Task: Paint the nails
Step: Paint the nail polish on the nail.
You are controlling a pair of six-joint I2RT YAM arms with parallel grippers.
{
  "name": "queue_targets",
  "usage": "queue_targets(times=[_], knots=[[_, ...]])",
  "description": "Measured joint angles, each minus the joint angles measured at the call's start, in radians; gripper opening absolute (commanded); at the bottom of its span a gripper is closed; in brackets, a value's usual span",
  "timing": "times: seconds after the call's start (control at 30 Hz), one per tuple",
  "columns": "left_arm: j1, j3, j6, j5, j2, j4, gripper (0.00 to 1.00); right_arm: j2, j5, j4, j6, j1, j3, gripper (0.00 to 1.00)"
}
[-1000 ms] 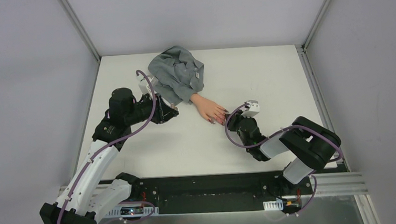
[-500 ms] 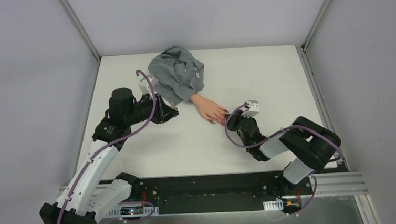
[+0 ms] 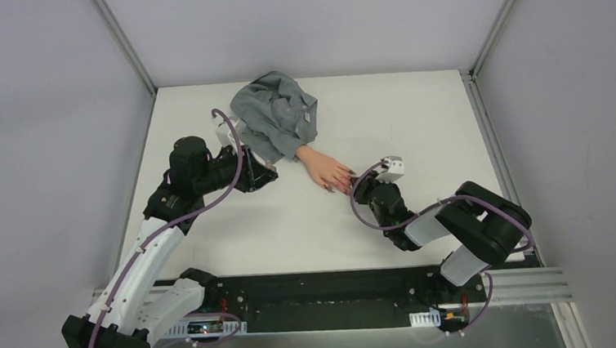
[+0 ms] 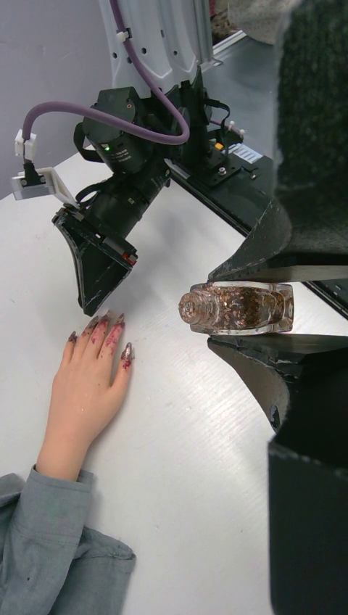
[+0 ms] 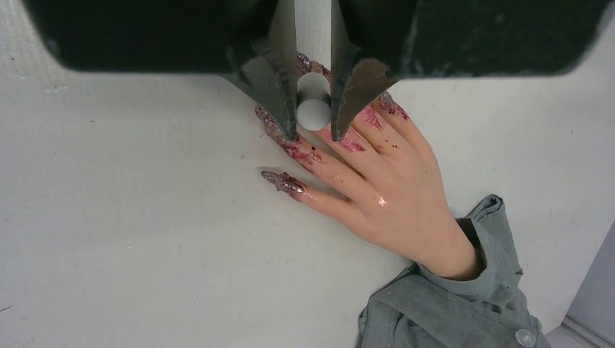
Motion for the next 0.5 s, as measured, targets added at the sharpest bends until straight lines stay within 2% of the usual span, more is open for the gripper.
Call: queue_targets(times=[0.5], knots=[[0.000,0.000,0.000,0.000,0.000,0.000,0.00,-0.010,0.004,-0.007,0.000,0.000,-0.014,0.00]])
